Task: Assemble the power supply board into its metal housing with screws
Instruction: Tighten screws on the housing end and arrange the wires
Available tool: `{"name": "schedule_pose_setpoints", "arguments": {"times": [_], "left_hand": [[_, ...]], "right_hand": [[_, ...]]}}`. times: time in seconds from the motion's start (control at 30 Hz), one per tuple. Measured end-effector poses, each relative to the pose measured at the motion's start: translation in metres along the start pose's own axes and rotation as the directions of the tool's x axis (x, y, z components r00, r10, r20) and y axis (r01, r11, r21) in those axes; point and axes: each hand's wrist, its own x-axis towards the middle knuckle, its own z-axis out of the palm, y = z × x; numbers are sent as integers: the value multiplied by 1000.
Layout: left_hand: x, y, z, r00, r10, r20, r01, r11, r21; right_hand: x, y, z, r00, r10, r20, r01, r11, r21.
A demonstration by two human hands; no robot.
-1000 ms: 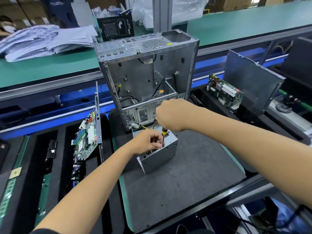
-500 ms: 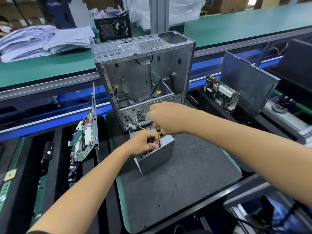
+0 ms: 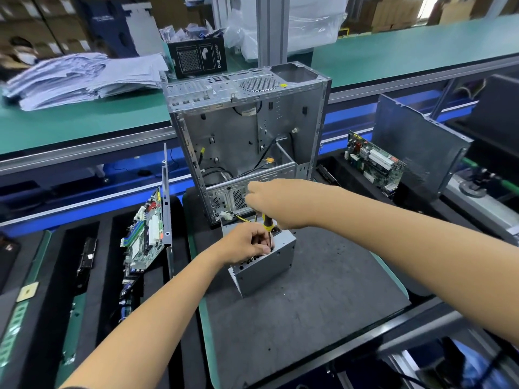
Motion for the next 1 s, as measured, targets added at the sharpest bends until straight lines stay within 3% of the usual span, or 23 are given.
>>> {"name": "schedule_pose_setpoints", "arguments": {"times": [0.13, 0.43, 0.63, 0.8, 1.0], "left_hand": [[0, -3, 1, 1000, 19, -5, -19, 1000, -10], [2, -3, 2, 1000, -1, 6, 2, 999, -33], [2, -1, 2, 1000, 10, -23, -10, 1000, 23], [3, -3, 1, 1000, -1, -1, 1, 1000, 10], [3, -7, 2, 1000, 30, -2, -30, 999, 24]], "right_hand": [[6, 4, -1, 999, -14, -40, 12, 998, -58], [4, 10, 4, 999, 45, -11, -44, 993, 107], [2, 13, 1, 991, 117, 60, -119, 992, 33], [-9, 9, -2, 988, 63, 139, -95, 967, 238], [1, 2, 3, 1000, -24, -4, 24, 999, 43]]}}
